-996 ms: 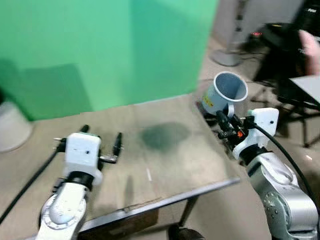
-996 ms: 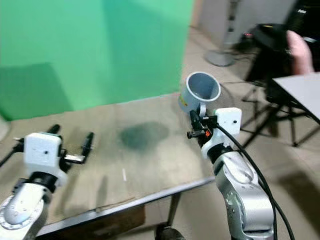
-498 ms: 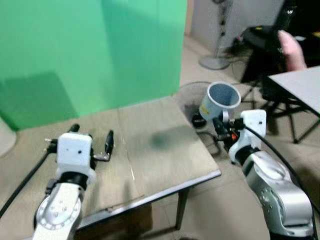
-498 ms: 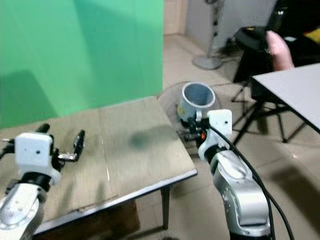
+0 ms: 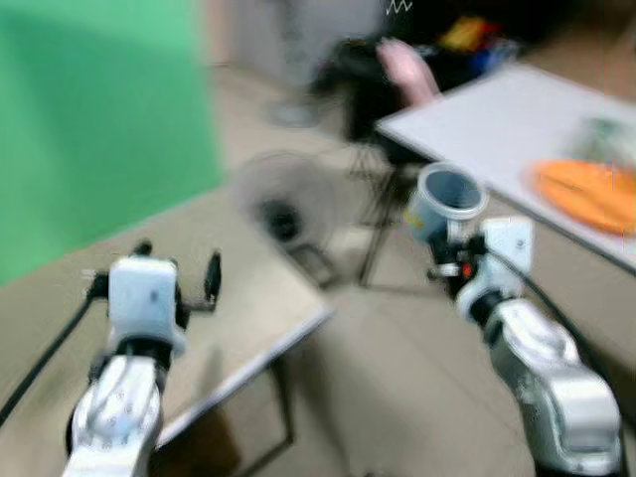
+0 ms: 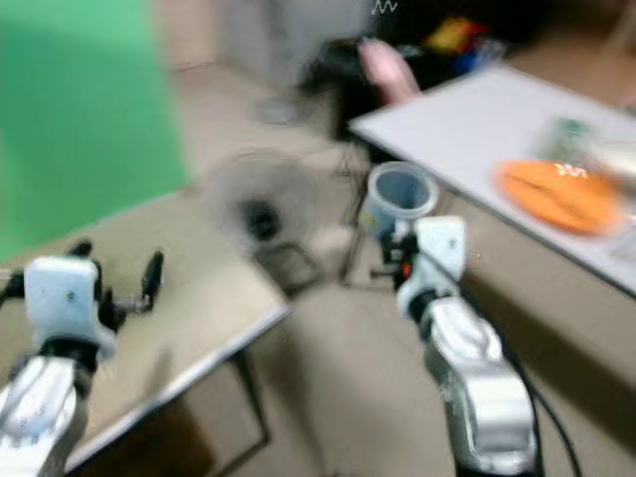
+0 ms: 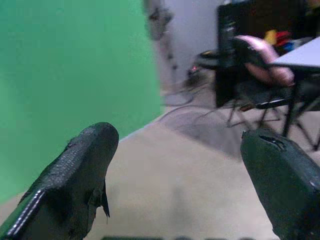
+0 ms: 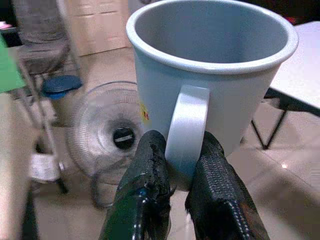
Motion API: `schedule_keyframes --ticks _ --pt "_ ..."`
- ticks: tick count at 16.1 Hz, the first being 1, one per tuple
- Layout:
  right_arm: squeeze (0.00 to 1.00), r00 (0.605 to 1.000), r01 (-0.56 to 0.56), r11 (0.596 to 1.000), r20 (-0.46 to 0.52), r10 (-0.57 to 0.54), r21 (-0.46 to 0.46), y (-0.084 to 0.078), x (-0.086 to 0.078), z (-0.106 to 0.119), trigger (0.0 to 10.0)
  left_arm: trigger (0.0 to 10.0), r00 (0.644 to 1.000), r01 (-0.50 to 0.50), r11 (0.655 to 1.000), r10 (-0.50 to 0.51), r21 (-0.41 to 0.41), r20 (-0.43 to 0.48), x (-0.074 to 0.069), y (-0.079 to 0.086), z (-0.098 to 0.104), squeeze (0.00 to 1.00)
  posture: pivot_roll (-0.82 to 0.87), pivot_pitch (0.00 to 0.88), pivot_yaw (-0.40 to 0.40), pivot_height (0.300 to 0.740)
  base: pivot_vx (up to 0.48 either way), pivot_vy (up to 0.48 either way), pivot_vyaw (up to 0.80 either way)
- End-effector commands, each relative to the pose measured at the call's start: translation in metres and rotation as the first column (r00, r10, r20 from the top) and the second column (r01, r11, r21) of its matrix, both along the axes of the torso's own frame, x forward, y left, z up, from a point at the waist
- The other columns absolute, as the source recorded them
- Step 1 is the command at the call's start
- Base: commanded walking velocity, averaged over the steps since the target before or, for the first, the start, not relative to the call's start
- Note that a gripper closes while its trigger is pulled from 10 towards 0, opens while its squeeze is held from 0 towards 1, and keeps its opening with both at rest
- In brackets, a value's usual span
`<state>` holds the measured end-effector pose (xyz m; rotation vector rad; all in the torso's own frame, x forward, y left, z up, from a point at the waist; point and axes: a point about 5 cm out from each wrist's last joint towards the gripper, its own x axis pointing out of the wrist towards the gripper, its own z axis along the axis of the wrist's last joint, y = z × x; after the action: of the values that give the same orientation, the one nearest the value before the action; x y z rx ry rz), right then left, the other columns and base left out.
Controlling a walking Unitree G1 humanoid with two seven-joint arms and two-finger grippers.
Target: Setting the table
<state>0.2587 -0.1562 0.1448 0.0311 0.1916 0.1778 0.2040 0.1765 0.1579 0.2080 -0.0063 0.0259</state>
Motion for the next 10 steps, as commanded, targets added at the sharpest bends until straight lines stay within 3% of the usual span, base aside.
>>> schedule_keyframes --ticks 1,8,10 --pt "0.0 0.999 0.032 0.999 0.015 -0.031 -0.021 -0.0059 -0.0006 0.004 10.0 10.0 1.0 -0.004 1.0 0.004 -0.004 -0.01 0.0009 -0.0001 -0.0021 0.0 -0.08 0.0 0.019 0.74 0.0 -0.442 -0.77" --pt "0.0 0.998 0.068 0.998 0.015 -0.068 -0.015 -0.0078 0.0002 0.0048 10.0 10.0 1.0 0.016 1.0 -0.016 -0.006 -0.002 0.0065 -0.0031 -0.0011 0.0 -0.09 0.0 0.023 0.74 0.0 -0.44 -0.77" --pt "0.0 0.997 0.078 0.997 0.013 -0.078 -0.011 -0.0076 -0.0004 0.0045 10.0 10.0 1.0 0.005 0.999 -0.005 -0.043 0.009 0.0083 -0.003 0.0001 0.0 -0.09 0.0 0.026 0.74 0.0 0.0 -0.77"
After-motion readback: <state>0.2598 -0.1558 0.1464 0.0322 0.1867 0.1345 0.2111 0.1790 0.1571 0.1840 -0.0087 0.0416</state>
